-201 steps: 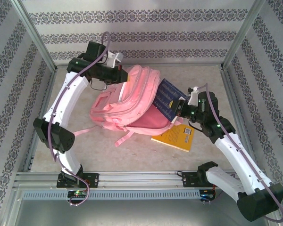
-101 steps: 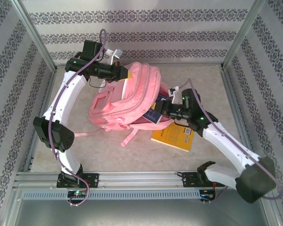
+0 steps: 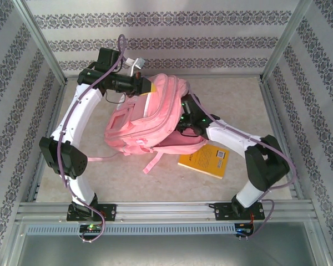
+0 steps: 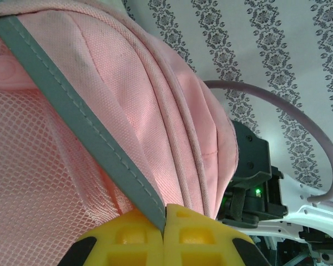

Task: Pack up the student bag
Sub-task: Place the student bag.

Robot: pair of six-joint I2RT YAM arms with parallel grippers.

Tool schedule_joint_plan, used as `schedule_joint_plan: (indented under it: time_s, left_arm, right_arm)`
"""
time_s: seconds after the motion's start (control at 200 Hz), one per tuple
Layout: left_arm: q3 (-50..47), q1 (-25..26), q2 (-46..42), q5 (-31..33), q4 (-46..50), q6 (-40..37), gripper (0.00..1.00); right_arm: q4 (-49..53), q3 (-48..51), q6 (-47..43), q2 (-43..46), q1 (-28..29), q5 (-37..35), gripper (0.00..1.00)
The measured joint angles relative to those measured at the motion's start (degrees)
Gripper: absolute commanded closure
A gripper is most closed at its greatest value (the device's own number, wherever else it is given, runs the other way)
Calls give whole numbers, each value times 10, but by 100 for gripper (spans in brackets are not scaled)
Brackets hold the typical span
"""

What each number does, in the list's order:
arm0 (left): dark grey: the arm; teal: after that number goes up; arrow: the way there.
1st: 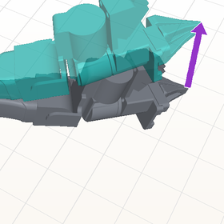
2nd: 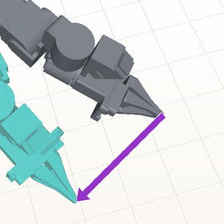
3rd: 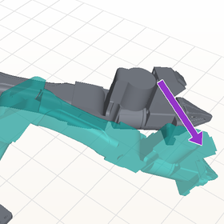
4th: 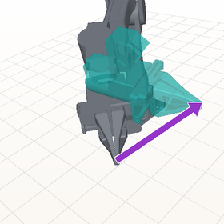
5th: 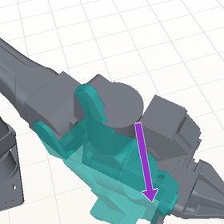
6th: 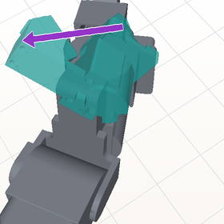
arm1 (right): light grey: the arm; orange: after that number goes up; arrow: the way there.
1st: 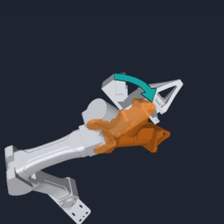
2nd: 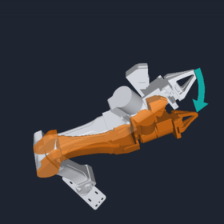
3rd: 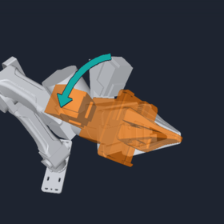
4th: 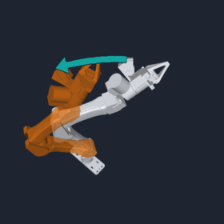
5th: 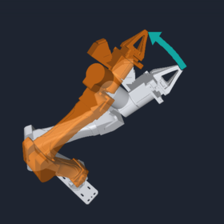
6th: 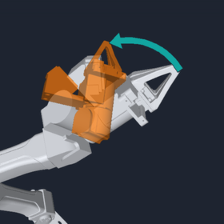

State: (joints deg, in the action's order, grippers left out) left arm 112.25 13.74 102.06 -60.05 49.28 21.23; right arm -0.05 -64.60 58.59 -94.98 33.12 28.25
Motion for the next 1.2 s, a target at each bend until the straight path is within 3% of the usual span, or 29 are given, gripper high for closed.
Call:
schedule_joint_plan:
  time_s: [0.13, 0.265, 0.345, 0.51, 0.839, 1.199]
  left_arm:
    - [0, -1, 0, 0, -6, 5, 100]
    - [0, -12, 0, 2, -10, 9, 100]
    - [0, -20, 0, 3, -15, 17, 100]
    - [-18, -37, -2, -5, -39, 42, 100]
    - [-71, -82, -18, 28, -88, 81, 100]
    - [-112, -93, -59, 149, -90, 90, 100]
  right_arm:
    - [7, -55, 6, -45, 27, -25, 73]
    - [7, -116, 12, -90, 41, -35, 35]
    - [7, -133, 10, -99, 42, -38, 18]
    - [16, -126, -18, -87, 39, -44, 4]
    - [35, -45, -111, 54, 2, -25, 3]
    - [136, 81, -163, 247, -72, -118, 5]
